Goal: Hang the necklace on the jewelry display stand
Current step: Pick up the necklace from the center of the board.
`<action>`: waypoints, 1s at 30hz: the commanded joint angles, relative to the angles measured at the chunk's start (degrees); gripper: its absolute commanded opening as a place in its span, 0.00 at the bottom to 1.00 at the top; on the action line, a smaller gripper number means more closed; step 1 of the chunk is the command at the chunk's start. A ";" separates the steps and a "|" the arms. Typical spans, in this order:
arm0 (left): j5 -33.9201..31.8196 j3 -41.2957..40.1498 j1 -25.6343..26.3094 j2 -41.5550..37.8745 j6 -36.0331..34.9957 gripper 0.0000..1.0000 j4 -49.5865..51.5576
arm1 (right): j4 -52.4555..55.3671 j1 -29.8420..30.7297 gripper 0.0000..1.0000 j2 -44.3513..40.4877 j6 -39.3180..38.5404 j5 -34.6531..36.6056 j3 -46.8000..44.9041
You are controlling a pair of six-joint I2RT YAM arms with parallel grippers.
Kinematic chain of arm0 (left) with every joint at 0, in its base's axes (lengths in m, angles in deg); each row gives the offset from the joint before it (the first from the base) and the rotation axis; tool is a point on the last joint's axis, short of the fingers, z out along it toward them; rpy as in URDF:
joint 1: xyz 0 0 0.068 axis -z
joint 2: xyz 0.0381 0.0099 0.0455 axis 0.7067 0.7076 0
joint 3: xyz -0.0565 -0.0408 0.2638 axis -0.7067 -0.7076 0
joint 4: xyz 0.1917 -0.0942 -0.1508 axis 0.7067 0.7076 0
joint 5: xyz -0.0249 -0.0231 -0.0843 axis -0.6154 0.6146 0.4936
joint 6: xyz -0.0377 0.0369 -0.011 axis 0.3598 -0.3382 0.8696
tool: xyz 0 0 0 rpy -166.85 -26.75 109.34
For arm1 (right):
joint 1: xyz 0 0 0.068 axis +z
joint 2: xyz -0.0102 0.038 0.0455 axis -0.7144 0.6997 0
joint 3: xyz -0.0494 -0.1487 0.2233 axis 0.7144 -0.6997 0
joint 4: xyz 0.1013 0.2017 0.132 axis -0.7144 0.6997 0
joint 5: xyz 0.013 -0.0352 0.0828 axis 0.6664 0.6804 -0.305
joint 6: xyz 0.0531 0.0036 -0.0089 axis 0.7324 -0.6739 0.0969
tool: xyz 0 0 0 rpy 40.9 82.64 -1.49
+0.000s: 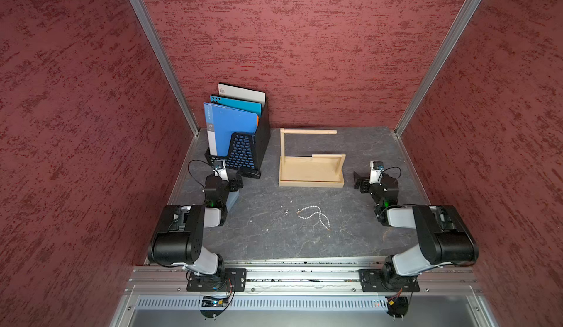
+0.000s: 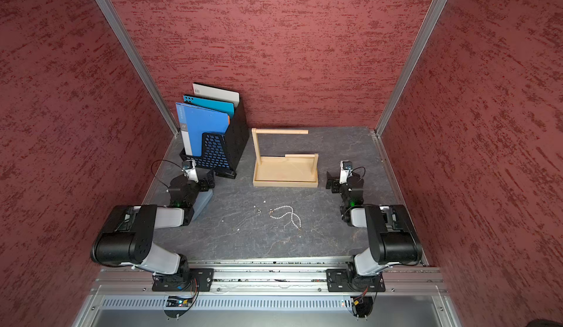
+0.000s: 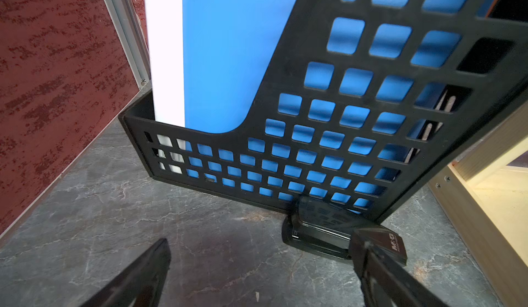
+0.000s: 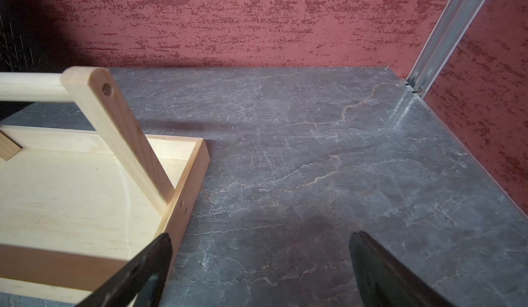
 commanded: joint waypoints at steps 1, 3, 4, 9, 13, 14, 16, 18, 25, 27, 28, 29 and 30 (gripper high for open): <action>0.89 0.78 0.17 0.39 0.66 0.99 -0.89 | -1.33 -0.33 0.99 0.26 0.55 -0.50 0.97; 0.90 0.77 0.20 0.43 0.59 0.99 -0.89 | -1.33 -0.38 0.99 0.26 0.55 -0.50 0.97; 0.91 0.78 0.21 0.38 0.63 0.99 -0.89 | -1.33 -0.37 0.99 0.26 0.56 -0.54 0.96; 0.91 0.78 0.16 0.38 0.61 0.99 -0.90 | -1.34 -0.36 0.99 0.21 0.52 -0.54 0.97; 0.91 0.78 0.16 0.39 0.62 0.99 -0.89 | -1.33 -0.30 0.99 0.25 0.50 -0.50 0.92; 0.91 0.78 0.22 0.44 0.60 0.99 -0.89 | -1.34 -0.32 0.99 0.22 0.54 -0.51 0.88; 0.91 0.78 0.23 0.37 0.63 0.99 -0.89 | -1.34 -0.32 0.99 0.24 0.51 -0.50 1.02; 0.91 0.77 0.23 0.42 0.61 0.99 -0.89 | -1.35 -0.32 0.99 0.18 0.54 -0.54 0.92; 0.92 0.84 0.22 0.44 0.58 0.99 -0.89 | -1.31 -0.38 0.99 0.34 0.60 -0.58 1.10; 0.89 0.85 0.22 0.45 0.57 0.99 -0.89 | -1.29 -0.37 0.99 0.31 0.64 -0.59 1.02; 0.89 0.63 0.31 0.36 0.41 0.99 -1.33 | -1.54 -0.37 0.99 0.18 0.51 -0.47 0.84; 1.08 0.61 0.75 -0.48 -0.22 0.99 -0.57 | -2.28 -0.34 0.99 -0.05 0.69 -0.19 0.35; 0.53 0.92 1.53 -1.83 -1.02 0.99 1.09 | -3.07 -0.34 0.99 -0.70 0.94 0.33 -0.33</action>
